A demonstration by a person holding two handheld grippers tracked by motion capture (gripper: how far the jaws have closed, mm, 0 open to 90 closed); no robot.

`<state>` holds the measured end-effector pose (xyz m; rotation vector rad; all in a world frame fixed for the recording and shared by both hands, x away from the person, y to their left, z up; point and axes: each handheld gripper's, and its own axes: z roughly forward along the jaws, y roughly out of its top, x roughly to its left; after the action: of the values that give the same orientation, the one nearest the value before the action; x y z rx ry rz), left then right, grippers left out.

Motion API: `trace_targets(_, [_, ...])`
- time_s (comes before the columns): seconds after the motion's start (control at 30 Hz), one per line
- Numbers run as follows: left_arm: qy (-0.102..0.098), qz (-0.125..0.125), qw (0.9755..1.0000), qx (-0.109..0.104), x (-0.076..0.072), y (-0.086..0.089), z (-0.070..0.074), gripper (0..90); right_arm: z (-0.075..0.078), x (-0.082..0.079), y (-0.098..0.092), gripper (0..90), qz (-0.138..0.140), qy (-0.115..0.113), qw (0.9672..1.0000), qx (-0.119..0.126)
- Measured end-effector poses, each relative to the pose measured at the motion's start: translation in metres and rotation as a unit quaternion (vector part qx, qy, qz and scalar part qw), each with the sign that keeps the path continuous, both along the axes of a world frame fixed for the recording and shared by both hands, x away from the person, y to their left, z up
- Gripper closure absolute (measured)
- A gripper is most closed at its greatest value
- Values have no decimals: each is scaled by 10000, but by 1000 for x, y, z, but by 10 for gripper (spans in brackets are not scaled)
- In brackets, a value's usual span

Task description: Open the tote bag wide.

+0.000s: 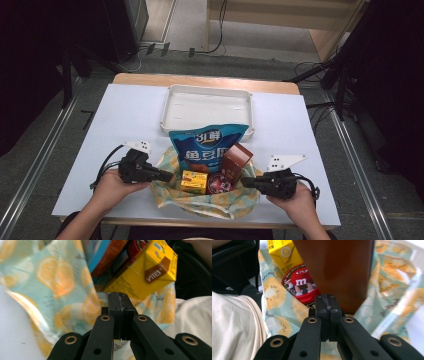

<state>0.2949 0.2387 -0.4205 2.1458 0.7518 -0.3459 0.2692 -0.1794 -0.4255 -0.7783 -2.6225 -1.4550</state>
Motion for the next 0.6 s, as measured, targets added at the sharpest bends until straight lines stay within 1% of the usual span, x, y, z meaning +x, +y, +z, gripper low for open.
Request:
trace_targets(0.03, [-1,7,10000,20,-1,0,-1,900,-2,0,2,900,12,39,10000,-4])
trace_targets(0.1, [32,-8,10000,62,-4,-1,-5,900,-6,0,6,900,70,15,10000,-17])
trace_targets(0.17, [87,-53,9999,51,-6,-2,-9,900,-10,-1,10,900,122,-32,9999,-62])
trace_targets(0.2, [63,-62,9999,67,-7,-3,-10,900,-13,-1,12,900,155,-19,9999,-52])
trace_targets(0.23, [97,-97,9999,80,-8,-4,-12,900,-14,-1,13,900,172,-21,9998,-63])
trace_targets(0.27, [111,-113,9998,81,-10,-5,-13,900,-16,-1,14,900,218,25,9997,-69])
trace_targets(0.37, [91,-204,9997,142,-12,-7,-16,900,-18,-4,16,900,280,45,9996,-88])
trace_targets(0.47, [175,-259,9993,227,-13,-9,-22,900,-21,-6,16,900,325,89,9994,-107])
trace_targets(0.53, [266,-262,9991,219,-13,-10,-27,900,-24,-7,16,900,350,114,9993,-98])
trace_targets(0.6, [336,-278,9987,269,-10,-10,-32,900,-27,-7,16,900,378,92,9991,-145])
